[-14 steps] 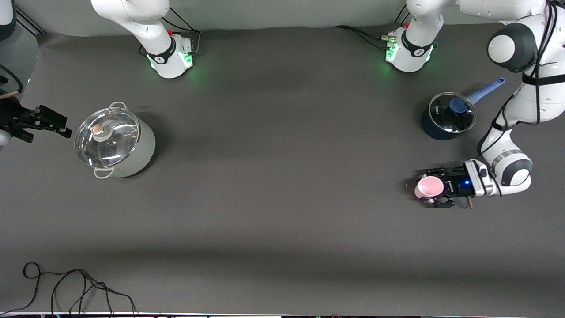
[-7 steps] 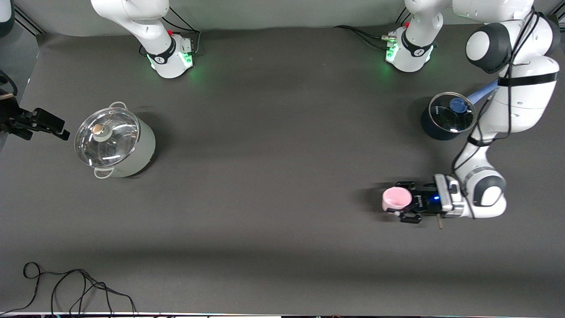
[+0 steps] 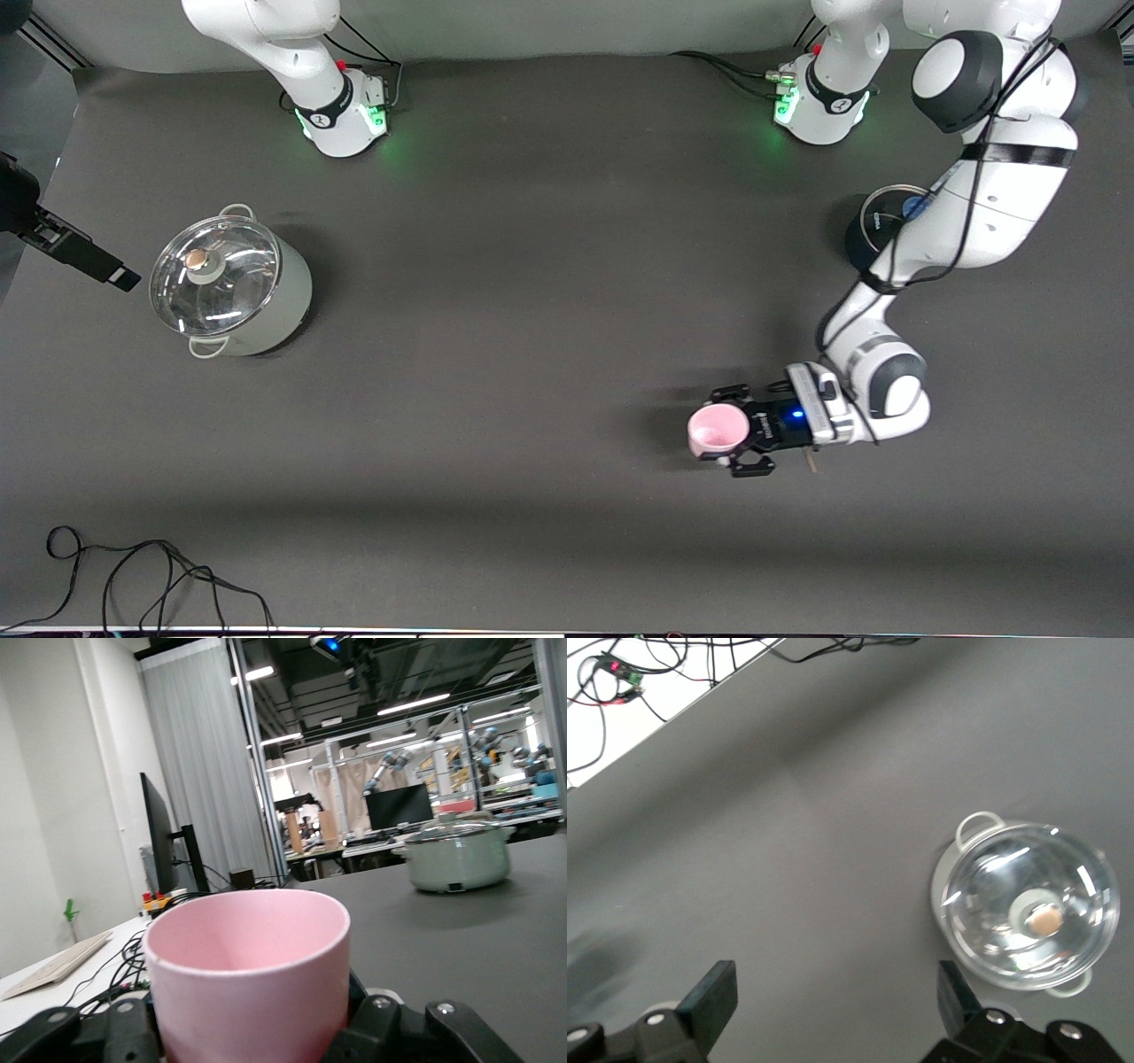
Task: Transfer pink cup from left to right arm
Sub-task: 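Carry the pink cup with the left gripper toward the right gripper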
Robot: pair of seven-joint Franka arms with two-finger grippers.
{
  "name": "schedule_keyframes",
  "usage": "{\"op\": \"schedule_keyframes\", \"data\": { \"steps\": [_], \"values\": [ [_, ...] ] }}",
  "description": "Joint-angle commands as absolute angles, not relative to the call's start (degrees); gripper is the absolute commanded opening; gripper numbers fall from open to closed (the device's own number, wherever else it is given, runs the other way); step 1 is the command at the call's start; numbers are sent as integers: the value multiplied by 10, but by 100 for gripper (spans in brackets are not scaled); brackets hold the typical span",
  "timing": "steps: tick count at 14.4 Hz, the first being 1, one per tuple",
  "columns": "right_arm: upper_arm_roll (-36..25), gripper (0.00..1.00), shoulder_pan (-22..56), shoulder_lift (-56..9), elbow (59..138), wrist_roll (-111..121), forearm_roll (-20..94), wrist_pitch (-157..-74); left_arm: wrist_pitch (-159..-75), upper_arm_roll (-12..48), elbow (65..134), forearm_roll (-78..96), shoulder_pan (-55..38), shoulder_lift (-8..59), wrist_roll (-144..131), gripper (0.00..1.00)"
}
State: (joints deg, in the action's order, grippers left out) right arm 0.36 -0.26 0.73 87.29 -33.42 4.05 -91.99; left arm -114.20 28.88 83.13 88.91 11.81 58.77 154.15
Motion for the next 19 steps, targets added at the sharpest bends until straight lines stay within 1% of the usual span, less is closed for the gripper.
{"op": "schedule_keyframes", "data": {
  "steps": [1,6,8,10,11,14,15,16,19],
  "values": [
    [2,100,1,8,864,-360,60,-904,-1251,361,810,905,117,585,1524,0],
    [2,100,8,8,863,-361,59,-902,-1486,510,769,904,105,580,1454,0],
    [3,100,19,4,863,-362,59,-902,-1578,548,753,903,76,576,1444,0],
    [2,100,29,2,864,-362,56,-902,-1676,577,720,902,32,576,1419,0],
    [2,100,29,2,864,-362,56,-902,-1713,584,703,901,7,575,1399,0],
    [3,100,30,1,860,-362,59,-902,-1846,578,614,898,-108,569,1354,0],
    [7,100,41,1,856,-363,58,-902,-1877,574,587,898,-143,569,1340,0],
    [7,100,54,-4,846,-368,58,-902,-1890,574,569,897,-165,569,1326,0],
    [16,100,82,-23,811,-423,59,-897,-1899,574,557,897,-196,563,1310,0]
  ]
}}
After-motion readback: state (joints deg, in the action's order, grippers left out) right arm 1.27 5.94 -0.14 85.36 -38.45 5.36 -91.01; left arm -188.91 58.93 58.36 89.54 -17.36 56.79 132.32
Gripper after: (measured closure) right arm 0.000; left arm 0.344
